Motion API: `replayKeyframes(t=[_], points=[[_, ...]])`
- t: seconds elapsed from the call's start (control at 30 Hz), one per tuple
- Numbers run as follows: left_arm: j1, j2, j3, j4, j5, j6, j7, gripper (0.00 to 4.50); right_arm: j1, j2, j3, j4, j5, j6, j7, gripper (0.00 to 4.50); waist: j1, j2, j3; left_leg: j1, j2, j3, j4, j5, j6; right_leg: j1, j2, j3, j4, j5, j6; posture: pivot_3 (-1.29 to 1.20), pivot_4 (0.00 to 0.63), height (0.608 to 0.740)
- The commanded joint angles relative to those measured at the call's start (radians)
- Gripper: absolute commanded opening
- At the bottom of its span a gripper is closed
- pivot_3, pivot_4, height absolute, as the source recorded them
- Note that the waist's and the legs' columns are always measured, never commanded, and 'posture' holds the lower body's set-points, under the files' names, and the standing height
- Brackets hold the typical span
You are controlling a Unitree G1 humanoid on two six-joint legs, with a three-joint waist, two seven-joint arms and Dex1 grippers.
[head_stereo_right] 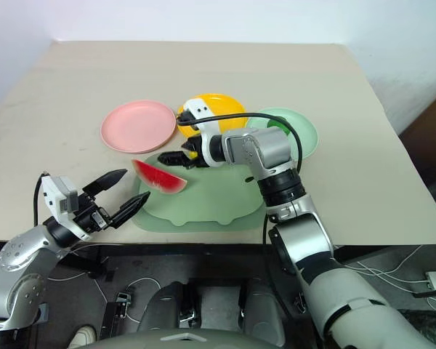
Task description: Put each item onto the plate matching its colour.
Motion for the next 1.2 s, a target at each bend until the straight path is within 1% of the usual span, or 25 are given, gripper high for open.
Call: replayKeyframes(t=[0.03, 0.2, 0.3, 0.37, 0.57, 0.77, 0.97, 1.07, 1.17, 1.2], points=[[-0.006, -0.005, 0.010, -0.008, 0.004, -0.026, -0.007, 4.50, -0.029, 0.018, -0.092, -0.001, 0.022, -0.025, -0.074, 4.48, 0.000, 0.000, 0.000, 0.000, 0.000, 0.000, 0.000, 0.000, 0.000, 0.000, 0.000, 0.000, 0.000, 0.000, 0.000, 0.00, 0.150, 0.695], [-0.006, -0.010, 0.008, -0.003, 0.007, -0.029, -0.009, 4.50, -0.029, 0.026, -0.089, -0.013, -0.013, -0.038, -0.161, 4.48, -0.003, 0.000, 0.000, 0.000, 0.000, 0.000, 0.000, 0.000, 0.000, 0.000, 0.000, 0.000, 0.000, 0.000, 0.000, 0.00, 0.150, 0.695], [-0.012, -0.013, 0.000, -0.009, 0.011, -0.025, 0.000, 4.50, -0.047, 0.050, -0.094, 0.057, -0.052, -0.031, -0.255, 4.48, -0.003, 0.000, 0.000, 0.000, 0.000, 0.000, 0.000, 0.000, 0.000, 0.000, 0.000, 0.000, 0.000, 0.000, 0.000, 0.00, 0.150, 0.695], [-0.016, -0.013, -0.005, -0.017, 0.012, -0.019, 0.006, 4.50, -0.068, 0.060, -0.094, 0.102, -0.064, -0.009, -0.287, 4.48, -0.003, 0.000, 0.000, 0.000, 0.000, 0.000, 0.000, 0.000, 0.000, 0.000, 0.000, 0.000, 0.000, 0.000, 0.000, 0.00, 0.150, 0.695], [-0.026, -0.010, -0.008, -0.030, 0.010, -0.003, 0.019, 4.50, -0.134, 0.087, -0.109, 0.207, -0.067, 0.010, -0.329, 4.48, -0.003, 0.000, 0.000, 0.000, 0.000, 0.000, 0.000, 0.000, 0.000, 0.000, 0.000, 0.000, 0.000, 0.000, 0.000, 0.00, 0.150, 0.695], [-0.029, -0.010, -0.010, -0.044, 0.009, 0.012, 0.031, 4.50, -0.188, 0.102, -0.095, 0.327, -0.110, -0.064, -0.374, 4.48, -0.003, 0.000, 0.000, 0.000, 0.000, 0.000, 0.000, 0.000, 0.000, 0.000, 0.000, 0.000, 0.000, 0.000, 0.000, 0.00, 0.150, 0.695], [-0.029, -0.015, -0.013, -0.055, 0.009, 0.021, 0.044, 4.50, -0.229, 0.120, -0.084, 0.434, -0.143, -0.116, -0.382, 4.48, -0.004, 0.000, 0.000, 0.000, 0.000, 0.000, 0.000, 0.000, 0.000, 0.000, 0.000, 0.000, 0.000, 0.000, 0.000, 0.00, 0.150, 0.695], [-0.030, -0.016, -0.018, -0.078, 0.009, 0.037, 0.063, 4.50, -0.248, 0.127, -0.080, 0.474, -0.161, -0.147, -0.385, 3.87, -0.003, 0.000, 0.000, 0.000, 0.000, 0.000, 0.000, 0.000, 0.000, 0.000, 0.000, 0.000, 0.000, 0.000, 0.000, 0.00, 0.150, 0.695], [-0.035, -0.014, -0.018, -0.097, 0.004, 0.054, 0.081, 4.50, -0.259, 0.124, -0.081, 0.476, -0.163, -0.163, -0.370, 2.88, -0.003, 0.000, 0.000, 0.000, 0.000, 0.000, 0.000, 0.000, 0.000, 0.000, 0.000, 0.000, 0.000, 0.000, 0.000, 0.00, 0.150, 0.695], [-0.035, -0.013, -0.016, -0.103, 0.002, 0.060, 0.086, 4.50, -0.261, 0.120, -0.083, 0.460, -0.158, -0.162, -0.361, 2.48, -0.003, 0.000, 0.000, 0.000, 0.000, 0.000, 0.000, 0.000, 0.000, 0.000, 0.000, 0.000, 0.000, 0.000, 0.000, 0.00, 0.150, 0.695]])
